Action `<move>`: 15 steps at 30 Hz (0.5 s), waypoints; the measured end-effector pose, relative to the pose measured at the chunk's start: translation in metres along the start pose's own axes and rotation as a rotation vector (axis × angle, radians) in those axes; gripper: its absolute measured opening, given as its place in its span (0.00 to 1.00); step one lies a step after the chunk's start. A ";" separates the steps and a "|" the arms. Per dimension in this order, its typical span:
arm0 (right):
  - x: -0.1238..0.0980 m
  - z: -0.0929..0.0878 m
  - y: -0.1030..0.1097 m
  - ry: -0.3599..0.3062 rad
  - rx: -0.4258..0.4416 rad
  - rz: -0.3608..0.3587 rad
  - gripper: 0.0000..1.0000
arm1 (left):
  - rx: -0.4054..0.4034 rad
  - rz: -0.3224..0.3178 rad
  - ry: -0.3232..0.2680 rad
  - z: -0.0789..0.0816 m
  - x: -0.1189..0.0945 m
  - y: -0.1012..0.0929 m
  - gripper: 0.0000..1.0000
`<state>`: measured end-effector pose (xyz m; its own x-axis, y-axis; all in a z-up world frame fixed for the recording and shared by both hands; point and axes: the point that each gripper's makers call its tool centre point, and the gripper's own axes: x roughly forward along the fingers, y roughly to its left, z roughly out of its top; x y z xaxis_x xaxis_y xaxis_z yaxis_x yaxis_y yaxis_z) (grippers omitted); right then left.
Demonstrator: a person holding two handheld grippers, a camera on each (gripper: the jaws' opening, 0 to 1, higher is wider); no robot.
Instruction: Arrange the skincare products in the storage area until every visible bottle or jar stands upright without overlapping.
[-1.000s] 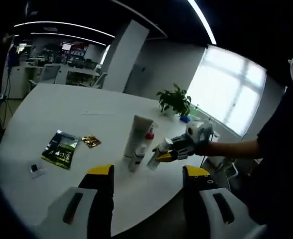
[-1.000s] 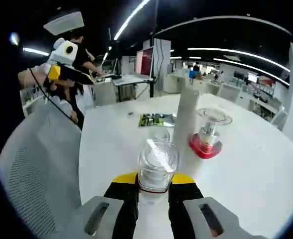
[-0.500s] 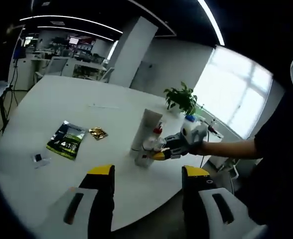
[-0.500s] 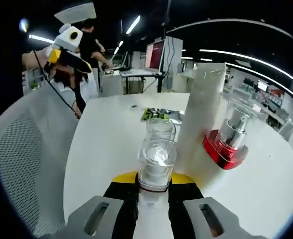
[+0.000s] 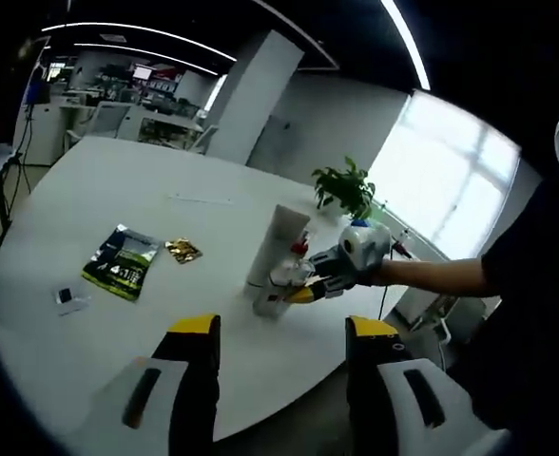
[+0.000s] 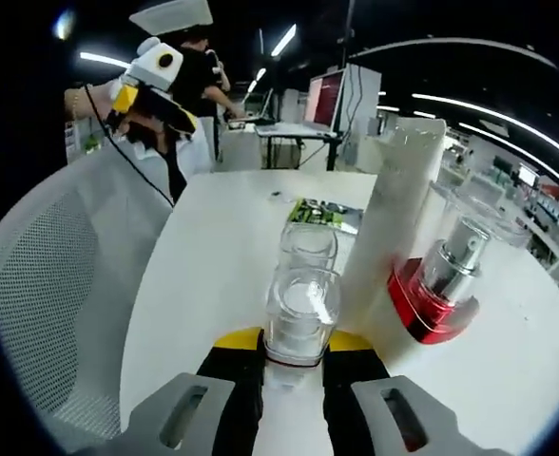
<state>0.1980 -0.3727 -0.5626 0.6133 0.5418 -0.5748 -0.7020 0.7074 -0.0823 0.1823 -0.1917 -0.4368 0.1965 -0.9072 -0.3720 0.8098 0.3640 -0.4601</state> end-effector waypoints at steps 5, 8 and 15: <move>0.000 -0.004 -0.001 0.016 0.018 0.009 0.18 | -0.006 0.000 -0.003 0.000 0.001 0.000 0.47; 0.000 -0.005 -0.001 0.024 0.025 0.009 0.20 | -0.009 0.001 -0.008 0.000 0.001 0.000 0.47; -0.006 -0.015 -0.004 0.047 0.057 -0.017 0.22 | -0.008 -0.011 -0.007 -0.001 0.005 -0.006 0.46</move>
<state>0.1917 -0.3861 -0.5710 0.6060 0.5088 -0.6114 -0.6692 0.7417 -0.0461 0.1780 -0.1978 -0.4364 0.1914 -0.9129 -0.3606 0.8076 0.3552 -0.4707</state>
